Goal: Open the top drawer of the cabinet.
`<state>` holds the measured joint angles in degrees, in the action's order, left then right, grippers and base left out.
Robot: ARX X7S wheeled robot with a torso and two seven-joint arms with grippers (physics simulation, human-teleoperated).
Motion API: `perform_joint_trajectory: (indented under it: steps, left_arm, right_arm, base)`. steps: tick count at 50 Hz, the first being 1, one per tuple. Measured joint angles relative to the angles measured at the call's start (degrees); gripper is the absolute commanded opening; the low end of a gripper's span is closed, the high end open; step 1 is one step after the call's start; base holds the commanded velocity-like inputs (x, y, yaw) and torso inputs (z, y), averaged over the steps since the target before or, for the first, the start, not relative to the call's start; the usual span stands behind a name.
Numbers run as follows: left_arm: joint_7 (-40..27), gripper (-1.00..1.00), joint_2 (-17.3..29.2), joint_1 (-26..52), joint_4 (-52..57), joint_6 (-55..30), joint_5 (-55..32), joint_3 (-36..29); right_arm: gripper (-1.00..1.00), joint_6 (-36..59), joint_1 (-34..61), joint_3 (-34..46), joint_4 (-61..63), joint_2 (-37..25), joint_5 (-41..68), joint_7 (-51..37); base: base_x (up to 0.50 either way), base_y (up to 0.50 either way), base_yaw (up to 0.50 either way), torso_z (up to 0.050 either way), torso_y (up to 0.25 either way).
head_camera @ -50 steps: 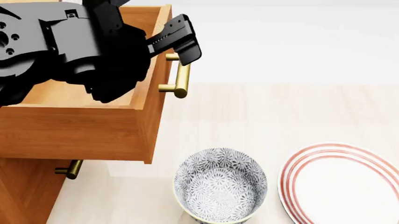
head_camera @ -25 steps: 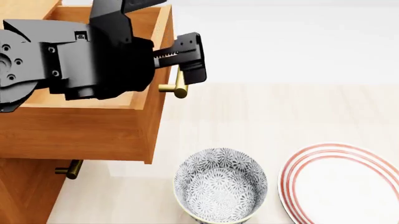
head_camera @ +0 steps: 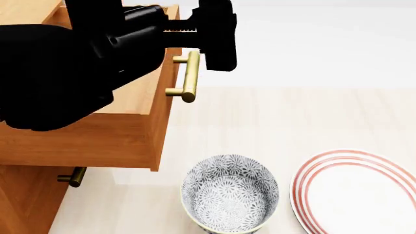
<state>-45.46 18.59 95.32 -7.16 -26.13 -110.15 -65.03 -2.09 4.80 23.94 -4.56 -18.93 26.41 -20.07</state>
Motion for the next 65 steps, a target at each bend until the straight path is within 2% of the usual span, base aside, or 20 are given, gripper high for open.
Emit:
perform_joint_trajectory:
  steps: [12,17,26,35,51,65]
  left_arm:
    - [-3.4,1.0,5.8,-3.1,15.7,3.2,8.1,-0.1]
    - [-5.5,1.0,8.3,-4.5,22.8,3.7,14.0,-1.2]
    - [-11.1,1.0,12.1,-6.8,36.2,2.6,30.5,-5.5]
    - [-14.2,1.0,15.2,-12.6,43.9,3.7,46.0,-10.6]
    - [-20.8,1.0,20.6,-23.5,46.7,6.3,75.6,-20.8]
    - [-27.2,1.0,24.0,-31.7,39.6,12.0,89.4,-24.9]
  right_arm:
    - [1.0,0.1,0.0,0.2,-0.2,0.0,0.1,-0.1]
    - [1.0,0.2,0.0,0.3,-0.3,0.0,0.2,-0.2]
    - [1.0,0.2,0.1,0.5,-0.4,0.0,0.2,-0.3]
    - [1.0,0.1,0.1,0.7,-0.6,0.0,0.2,-0.4]
    - [1.0,0.0,0.2,0.7,-0.8,-0.1,0.2,-0.8]
    - [1.0,-1.5,0.1,0.5,0.0,-0.2,-0.2,-1.1]
  base:
    - [0.0,0.0,0.0,0.0,0.0]
    - [0.0,0.0,0.0,0.0,0.0]
    - [0.0,0.0,0.0,0.0,0.0]
    - [0.0,0.0,0.0,0.0,0.0]
    - [0.0,0.0,0.0,0.0,0.0]
    - [0.0,0.0,0.0,0.0,0.0]
